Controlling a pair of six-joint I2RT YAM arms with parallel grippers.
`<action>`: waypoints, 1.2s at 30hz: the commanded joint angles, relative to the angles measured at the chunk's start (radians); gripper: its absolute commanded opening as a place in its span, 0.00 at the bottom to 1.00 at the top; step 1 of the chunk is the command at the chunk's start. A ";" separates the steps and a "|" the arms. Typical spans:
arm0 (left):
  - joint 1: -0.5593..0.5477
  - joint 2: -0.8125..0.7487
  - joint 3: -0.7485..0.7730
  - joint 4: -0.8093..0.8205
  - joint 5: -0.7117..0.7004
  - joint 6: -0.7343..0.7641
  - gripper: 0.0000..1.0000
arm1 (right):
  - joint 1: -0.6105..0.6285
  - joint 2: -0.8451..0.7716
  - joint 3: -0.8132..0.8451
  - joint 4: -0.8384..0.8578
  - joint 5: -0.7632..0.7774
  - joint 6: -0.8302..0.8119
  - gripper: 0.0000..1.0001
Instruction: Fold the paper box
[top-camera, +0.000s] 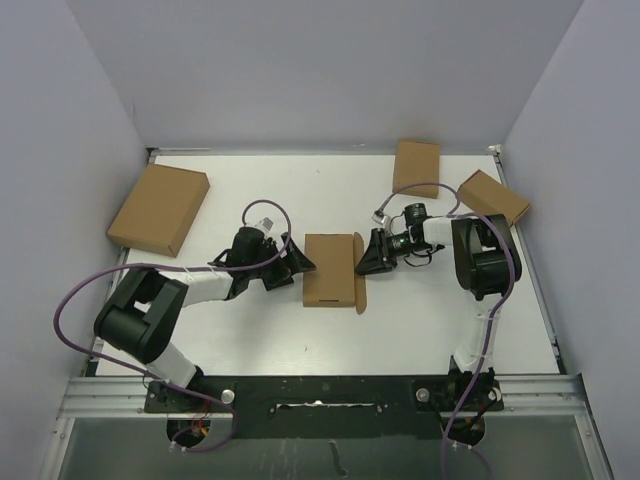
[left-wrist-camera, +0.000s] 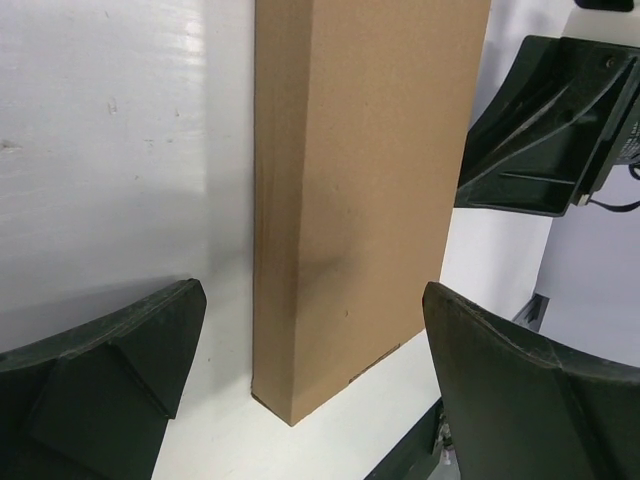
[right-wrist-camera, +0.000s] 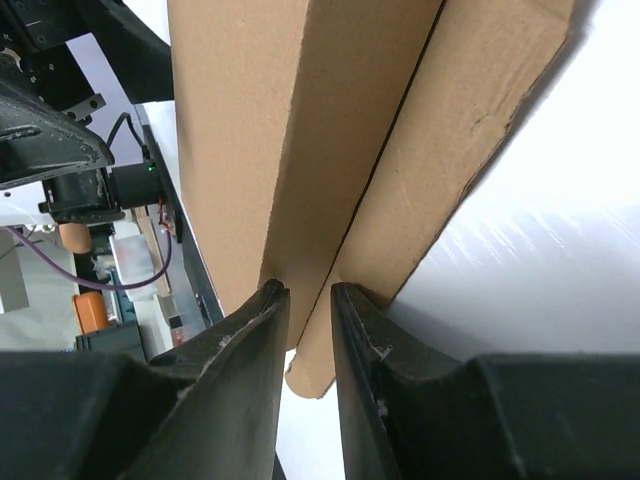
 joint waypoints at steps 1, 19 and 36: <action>-0.010 0.032 -0.002 0.112 0.027 -0.035 0.91 | -0.017 0.013 0.019 -0.012 0.025 -0.016 0.27; -0.028 0.049 -0.002 0.107 0.010 -0.033 0.89 | 0.038 -0.031 0.039 -0.001 0.001 -0.032 0.47; -0.038 0.067 0.025 0.079 0.021 -0.011 0.77 | 0.065 -0.117 0.067 -0.021 -0.024 -0.061 0.50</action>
